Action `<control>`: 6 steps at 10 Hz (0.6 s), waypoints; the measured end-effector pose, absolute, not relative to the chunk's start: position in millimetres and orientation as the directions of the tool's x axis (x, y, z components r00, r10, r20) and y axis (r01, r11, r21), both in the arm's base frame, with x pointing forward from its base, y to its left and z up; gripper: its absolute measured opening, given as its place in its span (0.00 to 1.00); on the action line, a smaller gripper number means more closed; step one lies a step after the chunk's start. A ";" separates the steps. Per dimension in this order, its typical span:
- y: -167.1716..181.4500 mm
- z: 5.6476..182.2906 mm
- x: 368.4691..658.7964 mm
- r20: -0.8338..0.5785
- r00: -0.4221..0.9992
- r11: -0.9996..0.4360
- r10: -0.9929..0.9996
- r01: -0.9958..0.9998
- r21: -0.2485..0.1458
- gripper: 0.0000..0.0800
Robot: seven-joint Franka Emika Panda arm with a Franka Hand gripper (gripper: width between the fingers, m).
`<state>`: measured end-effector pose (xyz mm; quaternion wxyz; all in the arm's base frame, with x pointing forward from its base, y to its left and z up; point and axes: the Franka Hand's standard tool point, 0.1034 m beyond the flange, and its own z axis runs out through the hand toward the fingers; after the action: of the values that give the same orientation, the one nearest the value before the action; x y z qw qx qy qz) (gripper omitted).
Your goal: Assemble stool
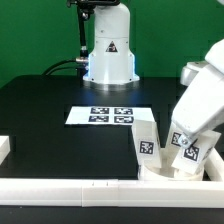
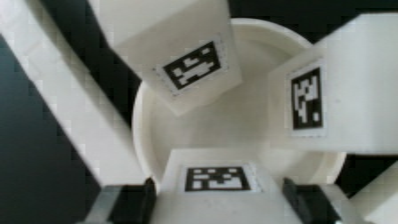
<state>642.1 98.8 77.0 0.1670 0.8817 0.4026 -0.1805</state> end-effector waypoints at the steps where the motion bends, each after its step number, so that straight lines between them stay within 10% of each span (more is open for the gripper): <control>1: 100.0 77.3 640.6 -0.446 0.642 -0.646 0.623 0.744 0.169 0.42; 6: 91.8 79.9 633.2 -0.379 0.890 -0.886 0.255 0.372 0.276 0.42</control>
Offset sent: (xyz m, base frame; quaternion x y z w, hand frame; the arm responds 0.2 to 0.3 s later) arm 0.0000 0.0000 0.0000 0.0000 0.0000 0.1938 0.9810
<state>633.2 91.8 79.9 0.1732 0.9564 0.1640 -0.1683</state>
